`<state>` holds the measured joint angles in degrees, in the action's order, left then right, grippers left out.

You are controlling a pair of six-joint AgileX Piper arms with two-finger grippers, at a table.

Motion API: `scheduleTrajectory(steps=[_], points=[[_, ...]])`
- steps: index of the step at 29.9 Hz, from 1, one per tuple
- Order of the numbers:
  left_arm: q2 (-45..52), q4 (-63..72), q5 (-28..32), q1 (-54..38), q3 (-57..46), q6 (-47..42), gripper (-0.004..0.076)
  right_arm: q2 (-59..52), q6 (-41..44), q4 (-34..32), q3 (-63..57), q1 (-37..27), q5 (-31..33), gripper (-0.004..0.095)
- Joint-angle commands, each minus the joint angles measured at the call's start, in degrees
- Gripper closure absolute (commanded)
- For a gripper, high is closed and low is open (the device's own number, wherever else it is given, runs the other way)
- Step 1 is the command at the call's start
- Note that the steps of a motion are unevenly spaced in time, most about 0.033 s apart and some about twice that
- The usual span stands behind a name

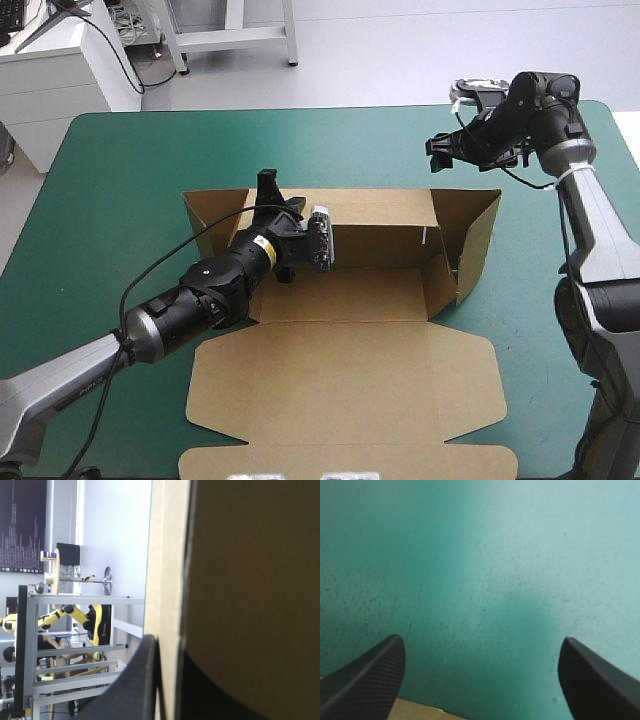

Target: Fold the box

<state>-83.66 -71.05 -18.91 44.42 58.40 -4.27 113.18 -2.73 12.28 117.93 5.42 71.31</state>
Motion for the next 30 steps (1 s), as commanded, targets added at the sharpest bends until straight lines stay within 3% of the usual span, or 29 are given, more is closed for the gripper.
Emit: scheduleTrajectory(steps=[1, 11, 30], points=[[0.65, 2.69, -1.04, 0.39, -0.08, -1.96, 0.0732, -5.00, -0.23, 0.88, 1.53, -0.51, 0.33, 0.0166], [0.65, 2.45, -5.02, 0.39, -0.08, -6.06, 0.0732, -9.74, -0.23, 0.06, -6.17, -0.91, 0.33, 0.0168], [0.65, 2.45, -5.68, 0.39, -0.08, -6.06, 0.0732, -21.11, -2.33, -0.69, -24.24, -0.91, 0.33, 0.0170]])
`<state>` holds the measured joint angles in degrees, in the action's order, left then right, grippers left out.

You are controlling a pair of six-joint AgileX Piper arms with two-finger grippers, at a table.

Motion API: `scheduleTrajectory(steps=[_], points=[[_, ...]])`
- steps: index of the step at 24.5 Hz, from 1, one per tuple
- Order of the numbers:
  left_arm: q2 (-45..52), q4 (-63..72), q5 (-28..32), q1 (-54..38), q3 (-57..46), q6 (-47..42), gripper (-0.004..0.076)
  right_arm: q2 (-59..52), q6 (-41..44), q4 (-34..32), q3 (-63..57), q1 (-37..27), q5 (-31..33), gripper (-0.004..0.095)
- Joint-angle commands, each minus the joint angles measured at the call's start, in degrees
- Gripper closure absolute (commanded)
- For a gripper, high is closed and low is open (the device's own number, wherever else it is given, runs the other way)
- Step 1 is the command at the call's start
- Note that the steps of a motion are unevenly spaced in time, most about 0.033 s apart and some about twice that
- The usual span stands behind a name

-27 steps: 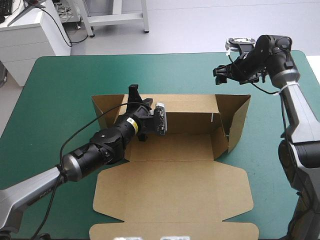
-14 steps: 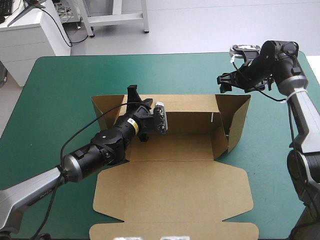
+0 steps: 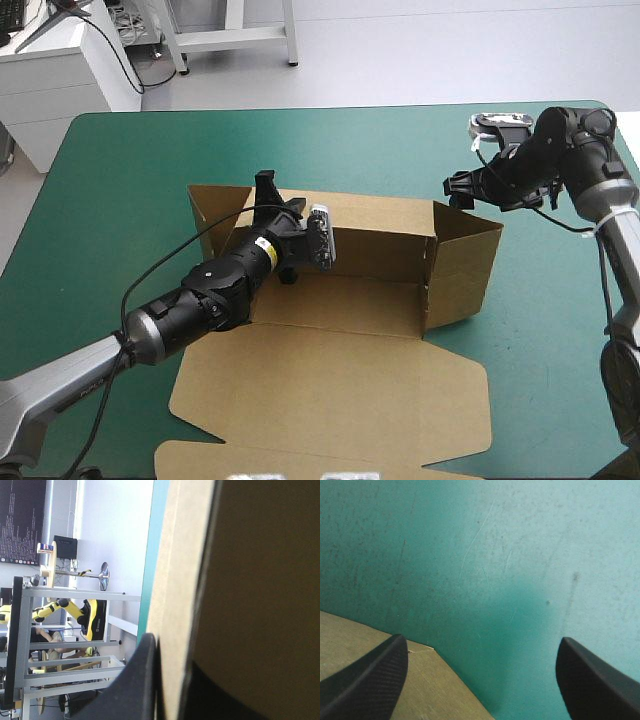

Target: Fold the box

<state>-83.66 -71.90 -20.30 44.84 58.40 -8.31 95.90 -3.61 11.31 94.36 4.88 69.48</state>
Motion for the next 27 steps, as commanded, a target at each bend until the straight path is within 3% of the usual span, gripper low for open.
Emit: scheduleTrajectory(steps=[1, 16, 20, 27], points=[[0.65, 3.30, -4.29, -0.03, -0.08, -2.01, 0.0732, -4.26, -1.45, 0.27, -1.20, -0.37, 2.16, 0.0170], [0.65, 3.30, -4.42, -0.03, -0.08, -2.01, 0.0732, -16.58, -5.02, 2.44, -16.20, -0.37, 0.47, 0.0170], [0.65, 3.30, -4.08, -0.03, -0.08, -2.01, 0.0732, -21.51, -7.45, 8.17, -23.56, -0.37, -5.79, 0.0170], [0.65, 2.86, -3.77, -0.03, -0.08, -2.93, 0.0732, -27.28, -21.61, 20.68, -35.57, -0.37, -14.32, 0.0170]])
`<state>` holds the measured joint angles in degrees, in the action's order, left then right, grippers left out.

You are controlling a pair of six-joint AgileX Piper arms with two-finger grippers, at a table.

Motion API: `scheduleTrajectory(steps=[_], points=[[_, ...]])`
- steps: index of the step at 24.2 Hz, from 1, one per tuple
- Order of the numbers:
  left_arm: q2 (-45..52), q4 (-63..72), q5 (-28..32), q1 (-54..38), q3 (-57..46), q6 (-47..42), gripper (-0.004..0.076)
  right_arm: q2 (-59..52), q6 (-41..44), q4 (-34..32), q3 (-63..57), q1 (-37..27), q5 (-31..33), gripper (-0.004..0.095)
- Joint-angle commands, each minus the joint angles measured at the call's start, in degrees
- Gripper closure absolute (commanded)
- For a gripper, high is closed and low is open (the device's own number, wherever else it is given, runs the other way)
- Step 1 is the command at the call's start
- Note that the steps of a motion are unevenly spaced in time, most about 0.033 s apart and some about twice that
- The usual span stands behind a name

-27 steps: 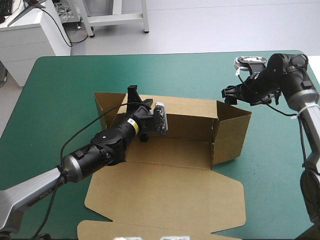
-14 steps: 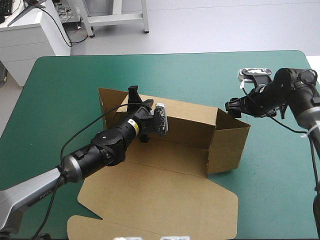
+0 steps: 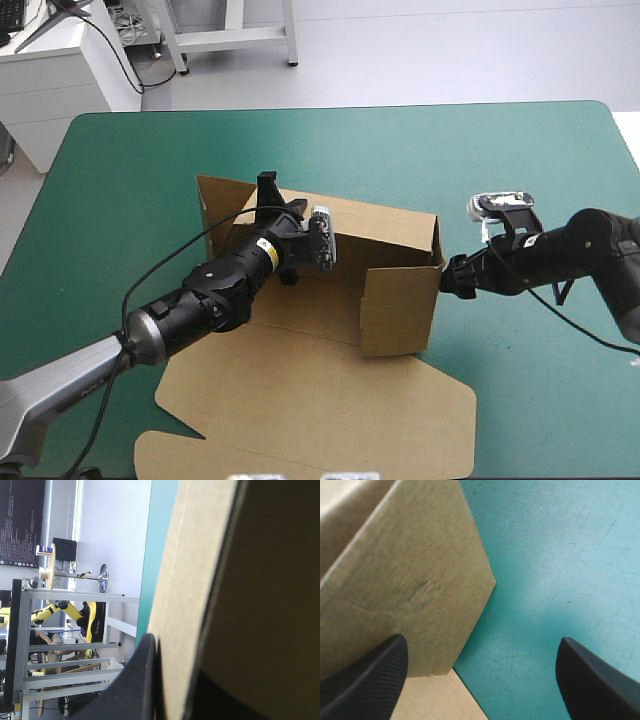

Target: Fold the box

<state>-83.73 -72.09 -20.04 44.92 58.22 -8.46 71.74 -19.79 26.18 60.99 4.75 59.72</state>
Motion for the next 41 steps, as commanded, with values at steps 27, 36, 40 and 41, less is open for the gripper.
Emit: scheduleTrajectory(steps=[27, 36, 40, 41], points=[[0.72, 1.49, -4.96, -0.11, 0.10, -1.75, 0.0732, -4.12, -16.35, 10.98, -7.35, 10.70, -18.34, 0.0185], [0.72, 1.01, -4.98, -0.11, 0.10, -1.87, 0.0732, -4.12, -9.78, 3.16, -7.35, 16.96, -30.12, 0.0557], [0.72, 1.01, -4.98, -0.11, 0.10, -1.97, 0.0732, -4.12, -9.89, 1.89, -7.35, 16.96, -30.12, 0.0805], [0.72, 1.12, -4.98, -0.11, 0.10, -1.97, 0.0732, -4.12, -10.12, 1.89, -7.35, 16.96, -29.87, 0.0867]])
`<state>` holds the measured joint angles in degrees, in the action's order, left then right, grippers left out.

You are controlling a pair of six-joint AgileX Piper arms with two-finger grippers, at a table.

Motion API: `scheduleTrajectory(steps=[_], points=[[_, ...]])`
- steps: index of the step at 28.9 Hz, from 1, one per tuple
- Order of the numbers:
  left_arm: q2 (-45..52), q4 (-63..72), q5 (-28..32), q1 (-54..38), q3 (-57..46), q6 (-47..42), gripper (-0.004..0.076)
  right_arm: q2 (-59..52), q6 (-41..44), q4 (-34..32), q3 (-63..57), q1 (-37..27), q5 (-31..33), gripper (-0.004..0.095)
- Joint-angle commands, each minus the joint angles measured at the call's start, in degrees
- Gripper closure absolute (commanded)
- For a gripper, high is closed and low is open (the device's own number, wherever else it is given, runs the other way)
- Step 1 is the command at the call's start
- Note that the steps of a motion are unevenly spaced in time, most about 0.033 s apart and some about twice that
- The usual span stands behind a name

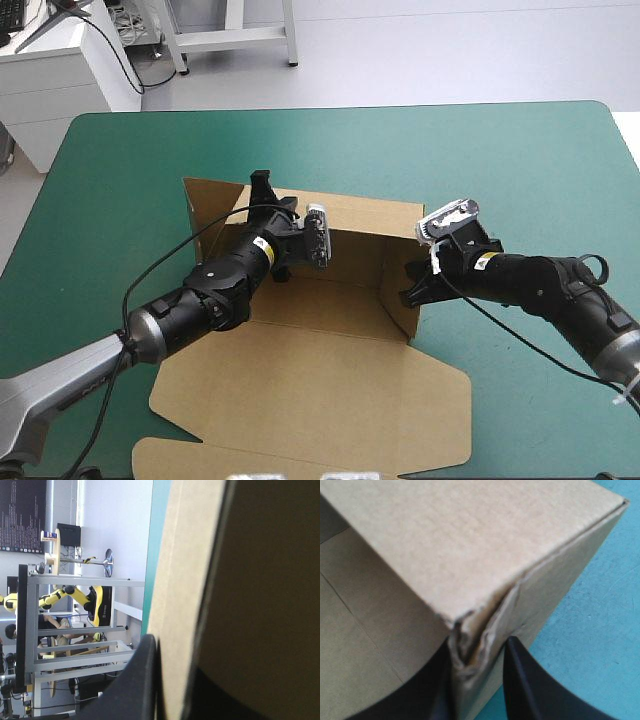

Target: Fold the box

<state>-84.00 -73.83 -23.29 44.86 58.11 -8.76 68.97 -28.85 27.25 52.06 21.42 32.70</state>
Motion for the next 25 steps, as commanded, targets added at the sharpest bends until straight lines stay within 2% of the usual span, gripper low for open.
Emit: scheduleTrajectory(steps=[1, 6, 10, 18, 25], points=[[0.99, 2.87, -1.73, -0.05, 0.21, -1.67, 0.0732, -1.36, -1.32, 0.82, 1.58, 0.28, -2.57, 0.0922], [0.99, 2.87, -1.73, -0.05, 0.21, -1.67, 0.0732, -1.36, -3.52, 2.55, 1.58, 0.28, 0.14, 0.0927], [0.99, 2.87, -0.71, -0.05, 0.21, -1.67, 0.0732, -1.36, -4.61, 4.05, 1.58, 0.28, -0.50, 0.0926], [0.99, 2.87, -0.73, -0.05, 0.21, -1.67, 0.0732, -1.36, -2.78, 1.87, 1.58, 0.28, -1.38, 0.0925], [0.99, 2.87, -0.73, -0.05, 0.21, -1.80, 0.0732, -1.36, -4.11, 1.88, 1.58, 0.28, 0.69, 0.0898]])
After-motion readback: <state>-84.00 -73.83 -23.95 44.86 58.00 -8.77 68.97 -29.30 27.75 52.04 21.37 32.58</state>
